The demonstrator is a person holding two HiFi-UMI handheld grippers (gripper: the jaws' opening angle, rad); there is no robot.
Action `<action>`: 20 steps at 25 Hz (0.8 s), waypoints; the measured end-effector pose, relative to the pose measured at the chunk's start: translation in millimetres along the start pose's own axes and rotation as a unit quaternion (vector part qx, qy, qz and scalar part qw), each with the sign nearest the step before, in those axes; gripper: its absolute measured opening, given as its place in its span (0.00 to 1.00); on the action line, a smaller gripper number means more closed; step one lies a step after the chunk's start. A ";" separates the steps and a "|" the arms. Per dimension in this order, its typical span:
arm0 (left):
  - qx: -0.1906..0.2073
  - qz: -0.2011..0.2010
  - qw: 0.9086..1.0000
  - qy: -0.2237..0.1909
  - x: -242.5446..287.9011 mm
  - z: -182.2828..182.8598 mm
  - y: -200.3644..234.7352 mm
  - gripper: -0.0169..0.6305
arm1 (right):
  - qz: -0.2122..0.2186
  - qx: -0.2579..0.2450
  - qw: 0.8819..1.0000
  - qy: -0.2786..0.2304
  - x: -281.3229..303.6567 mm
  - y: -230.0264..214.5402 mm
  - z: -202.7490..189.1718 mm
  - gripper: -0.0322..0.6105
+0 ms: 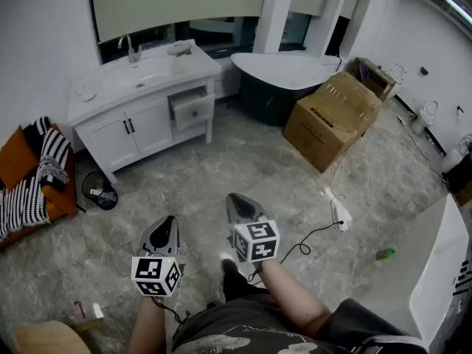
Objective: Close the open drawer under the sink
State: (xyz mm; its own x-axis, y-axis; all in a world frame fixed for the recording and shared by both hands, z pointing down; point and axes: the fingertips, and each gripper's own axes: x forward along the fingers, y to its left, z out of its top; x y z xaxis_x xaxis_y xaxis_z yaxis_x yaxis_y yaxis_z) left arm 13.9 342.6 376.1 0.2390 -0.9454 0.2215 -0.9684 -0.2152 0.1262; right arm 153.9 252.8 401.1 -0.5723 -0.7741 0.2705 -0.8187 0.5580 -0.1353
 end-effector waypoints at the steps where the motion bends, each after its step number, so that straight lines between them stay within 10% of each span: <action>1: -0.002 0.000 1.000 -0.002 -4.1 -0.6 -1.4 0.06 | 0.000 -0.002 1.000 0.000 -4.4 2.8 -1.1 0.10; 20: -0.017 -0.015 1.000 0.007 -32.2 -25.4 -12.2 0.06 | 0.007 0.039 0.999 0.005 -45.8 16.9 -38.6 0.10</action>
State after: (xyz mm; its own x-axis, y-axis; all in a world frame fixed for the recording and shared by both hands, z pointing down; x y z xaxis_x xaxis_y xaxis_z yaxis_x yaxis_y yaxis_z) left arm 19.8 381.9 392.1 0.2697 -0.9351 0.2297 -0.9576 -0.2354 0.1661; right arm 168.0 309.2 423.2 -0.5834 -0.7632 0.2778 -0.8121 0.5433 -0.2128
